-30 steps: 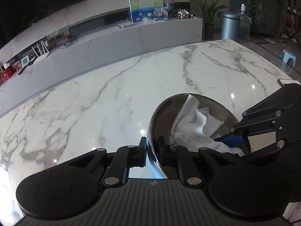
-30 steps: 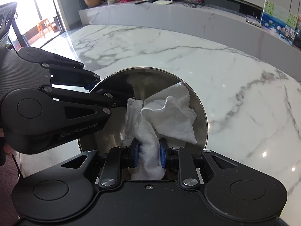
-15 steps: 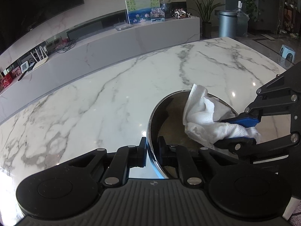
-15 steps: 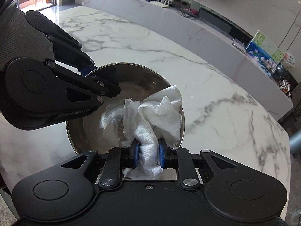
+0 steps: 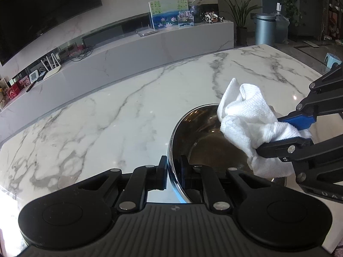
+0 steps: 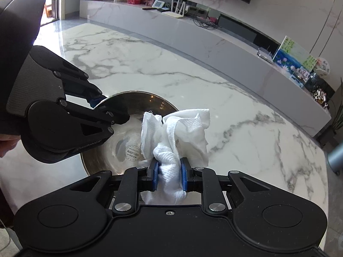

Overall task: Clean bowl
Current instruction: 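Lift and tilt the bowl with the left gripper while the right gripper brings the cloth inside, then hold the bowl with the left gripper while the right gripper wipes the cloth around its inside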

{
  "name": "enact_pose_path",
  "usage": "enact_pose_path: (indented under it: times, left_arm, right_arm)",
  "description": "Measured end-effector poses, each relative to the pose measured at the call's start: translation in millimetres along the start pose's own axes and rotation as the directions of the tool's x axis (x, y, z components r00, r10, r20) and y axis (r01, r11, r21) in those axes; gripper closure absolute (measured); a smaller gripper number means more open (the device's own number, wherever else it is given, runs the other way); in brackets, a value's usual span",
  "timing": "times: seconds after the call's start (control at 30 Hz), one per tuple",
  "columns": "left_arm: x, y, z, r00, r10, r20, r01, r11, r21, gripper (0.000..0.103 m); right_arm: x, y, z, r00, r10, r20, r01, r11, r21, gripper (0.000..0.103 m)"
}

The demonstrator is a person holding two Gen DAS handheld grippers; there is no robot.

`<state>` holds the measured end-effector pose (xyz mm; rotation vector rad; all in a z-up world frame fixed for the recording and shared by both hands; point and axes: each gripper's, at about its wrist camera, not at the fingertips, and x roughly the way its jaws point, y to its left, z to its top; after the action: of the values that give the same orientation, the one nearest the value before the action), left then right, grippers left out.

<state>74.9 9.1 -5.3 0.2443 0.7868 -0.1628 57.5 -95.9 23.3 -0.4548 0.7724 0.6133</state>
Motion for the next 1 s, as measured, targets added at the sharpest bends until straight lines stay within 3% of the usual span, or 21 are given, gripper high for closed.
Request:
enact_pose_path:
  times: [0.27, 0.4, 0.67, 0.83, 1.0]
  left_arm:
    - [0.0, -1.1, 1.0, 1.0, 0.007, 0.016, -0.007, 1.0, 0.013, 0.094]
    - [0.6, 0.8, 1.5, 1.0, -0.002, 0.018, 0.002, 1.0, -0.001, 0.094]
    - [-1.0, -0.2, 1.4, 0.999, -0.005, 0.033, 0.005, 1.0, 0.004, 0.093]
    - [-0.2, -1.0, 0.3, 1.0, -0.004, 0.029, 0.004, 1.0, -0.004, 0.093]
    - [3.9, -0.5, -3.0, 0.999, -0.046, -0.025, 0.043, 0.996, -0.081, 0.08]
  right_arm:
    - [5.6, 9.5, -0.7, 0.985, 0.163, -0.049, -0.164, 0.986, -0.026, 0.085]
    - [13.3, 14.6, -3.5, 0.979, 0.186, -0.079, -0.188, 0.982, -0.016, 0.085]
    - [24.6, 21.2, -5.5, 0.977, 0.174, -0.125, -0.174, 0.985, 0.016, 0.085]
    - [29.7, 18.7, -7.8, 0.986, 0.113, -0.125, -0.106, 0.993, 0.06, 0.085]
    - [32.2, 9.6, -12.4, 0.987, 0.108, -0.123, -0.082, 0.977, 0.196, 0.085]
